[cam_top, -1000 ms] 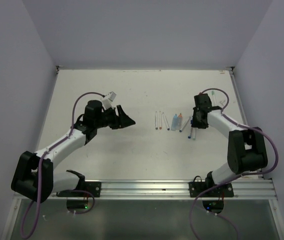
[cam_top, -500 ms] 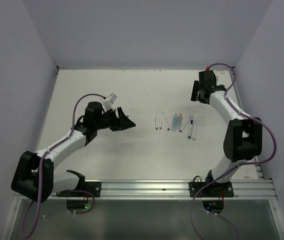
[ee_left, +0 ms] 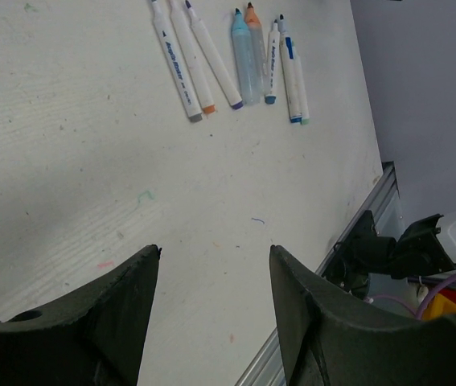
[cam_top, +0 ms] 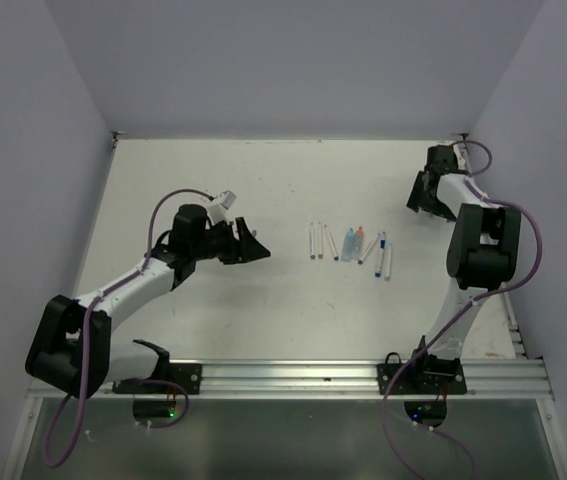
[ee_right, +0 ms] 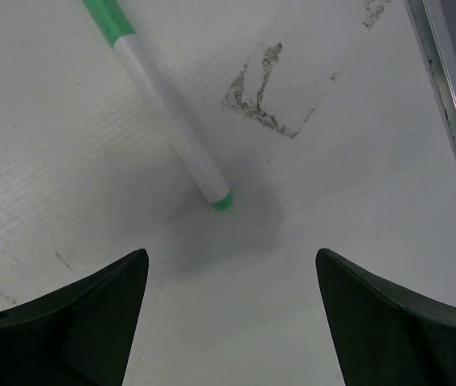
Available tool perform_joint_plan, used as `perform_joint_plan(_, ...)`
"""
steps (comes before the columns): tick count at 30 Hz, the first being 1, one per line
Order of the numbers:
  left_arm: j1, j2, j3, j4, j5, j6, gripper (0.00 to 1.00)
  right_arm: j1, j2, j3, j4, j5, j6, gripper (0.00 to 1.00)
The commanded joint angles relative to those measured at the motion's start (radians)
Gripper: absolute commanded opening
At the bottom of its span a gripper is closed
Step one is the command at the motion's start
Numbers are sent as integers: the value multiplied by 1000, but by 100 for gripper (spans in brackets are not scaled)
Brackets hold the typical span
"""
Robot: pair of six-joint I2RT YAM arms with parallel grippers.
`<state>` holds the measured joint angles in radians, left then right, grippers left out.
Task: Open the pen caps
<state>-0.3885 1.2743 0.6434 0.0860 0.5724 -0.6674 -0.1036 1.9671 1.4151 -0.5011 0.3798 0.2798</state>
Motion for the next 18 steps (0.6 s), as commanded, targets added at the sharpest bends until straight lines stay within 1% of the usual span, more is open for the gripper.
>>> perform_joint_plan(1,-3,23,36,-8,14,35,61,-19,32,91,30,-90,6,87)
perform_joint_plan(5,-1,51,39,3,24,32,61,-54,91,140,38,-205,-16,87)
perform_joint_plan(10,4,74,44,9,35,29,61,-71,157,200,6,-232,-31,86)
perform_joint_plan(15,5,74,47,3,17,26,61,-100,185,223,-10,-327,-40,86)
perform_joint_plan(18,7,73,48,6,17,20,61,-105,200,249,-39,-363,-53,81)
